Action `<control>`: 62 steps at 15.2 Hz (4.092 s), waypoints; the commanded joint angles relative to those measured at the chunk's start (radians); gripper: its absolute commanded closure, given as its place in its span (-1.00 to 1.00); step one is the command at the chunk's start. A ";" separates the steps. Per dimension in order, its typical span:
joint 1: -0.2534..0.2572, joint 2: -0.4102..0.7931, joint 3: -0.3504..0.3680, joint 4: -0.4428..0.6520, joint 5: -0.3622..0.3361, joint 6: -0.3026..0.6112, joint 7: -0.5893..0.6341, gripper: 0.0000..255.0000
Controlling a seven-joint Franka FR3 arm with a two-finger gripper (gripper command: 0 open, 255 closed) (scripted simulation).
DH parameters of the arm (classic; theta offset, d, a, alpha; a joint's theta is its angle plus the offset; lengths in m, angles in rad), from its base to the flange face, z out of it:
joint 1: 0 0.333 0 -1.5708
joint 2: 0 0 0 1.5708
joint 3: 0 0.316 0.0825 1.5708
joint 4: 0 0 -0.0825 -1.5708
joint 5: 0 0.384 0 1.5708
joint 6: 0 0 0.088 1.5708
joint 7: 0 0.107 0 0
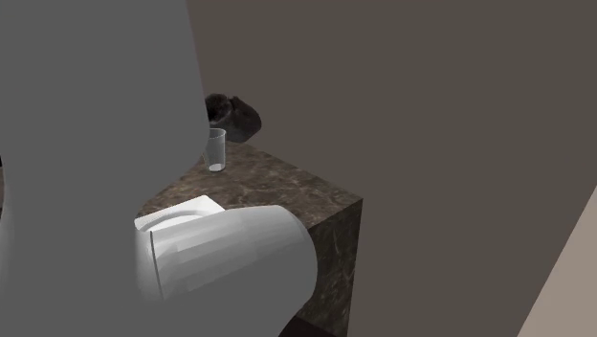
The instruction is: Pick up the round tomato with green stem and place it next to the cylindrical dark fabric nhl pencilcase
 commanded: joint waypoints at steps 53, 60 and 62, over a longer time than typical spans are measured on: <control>0.040 -0.240 -0.047 -0.607 -0.122 0.854 0.082 -1.00; 0.054 -0.120 -0.102 -0.529 -0.376 0.898 0.295 -1.00; 0.176 -0.123 -0.213 -0.537 -0.294 0.905 0.228 -1.00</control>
